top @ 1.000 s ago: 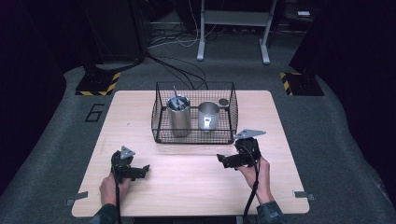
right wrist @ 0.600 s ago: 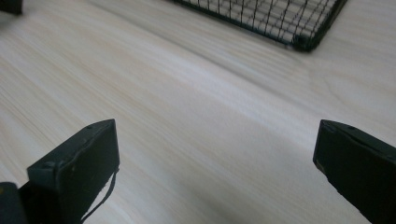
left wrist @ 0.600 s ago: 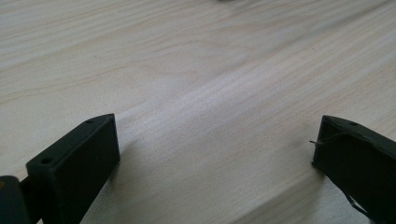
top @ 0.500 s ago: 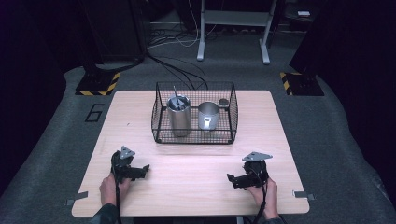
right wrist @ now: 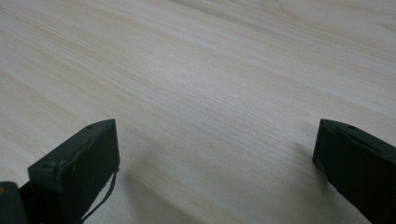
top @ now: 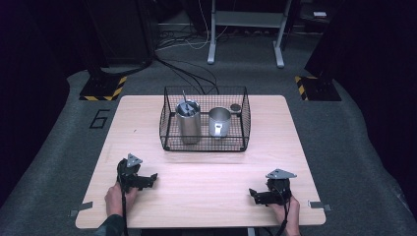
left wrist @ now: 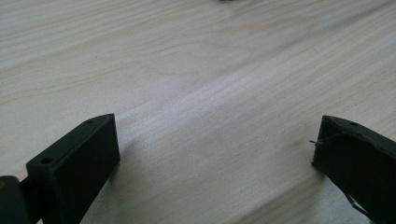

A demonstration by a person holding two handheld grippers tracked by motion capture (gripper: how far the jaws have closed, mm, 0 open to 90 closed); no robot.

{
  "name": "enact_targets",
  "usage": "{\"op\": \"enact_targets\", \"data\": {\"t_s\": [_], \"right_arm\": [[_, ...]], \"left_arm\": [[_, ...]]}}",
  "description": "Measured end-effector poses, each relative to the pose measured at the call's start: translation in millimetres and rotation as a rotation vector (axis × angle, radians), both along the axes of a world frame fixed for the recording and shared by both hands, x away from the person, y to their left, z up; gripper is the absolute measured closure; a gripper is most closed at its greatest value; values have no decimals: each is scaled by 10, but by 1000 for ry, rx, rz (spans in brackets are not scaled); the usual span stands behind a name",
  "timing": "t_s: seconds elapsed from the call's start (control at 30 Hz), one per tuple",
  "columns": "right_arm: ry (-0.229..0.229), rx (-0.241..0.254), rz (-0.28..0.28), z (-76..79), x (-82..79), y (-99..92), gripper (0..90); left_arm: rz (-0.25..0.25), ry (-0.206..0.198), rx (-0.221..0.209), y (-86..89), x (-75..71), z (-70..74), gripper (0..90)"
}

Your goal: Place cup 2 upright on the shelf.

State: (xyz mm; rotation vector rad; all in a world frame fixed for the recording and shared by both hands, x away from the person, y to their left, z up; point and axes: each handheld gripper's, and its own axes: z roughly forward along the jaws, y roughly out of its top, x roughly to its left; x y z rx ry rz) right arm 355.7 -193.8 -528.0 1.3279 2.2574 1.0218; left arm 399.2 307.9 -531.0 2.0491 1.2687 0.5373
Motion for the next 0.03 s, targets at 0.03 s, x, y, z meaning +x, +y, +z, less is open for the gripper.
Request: {"op": "enact_targets", "data": {"t_s": [0.03], "right_arm": [[-2, 8, 5, -2, -2, -7, 0]], "left_arm": [[-1, -5, -3, -1, 4, -5, 2]]}}
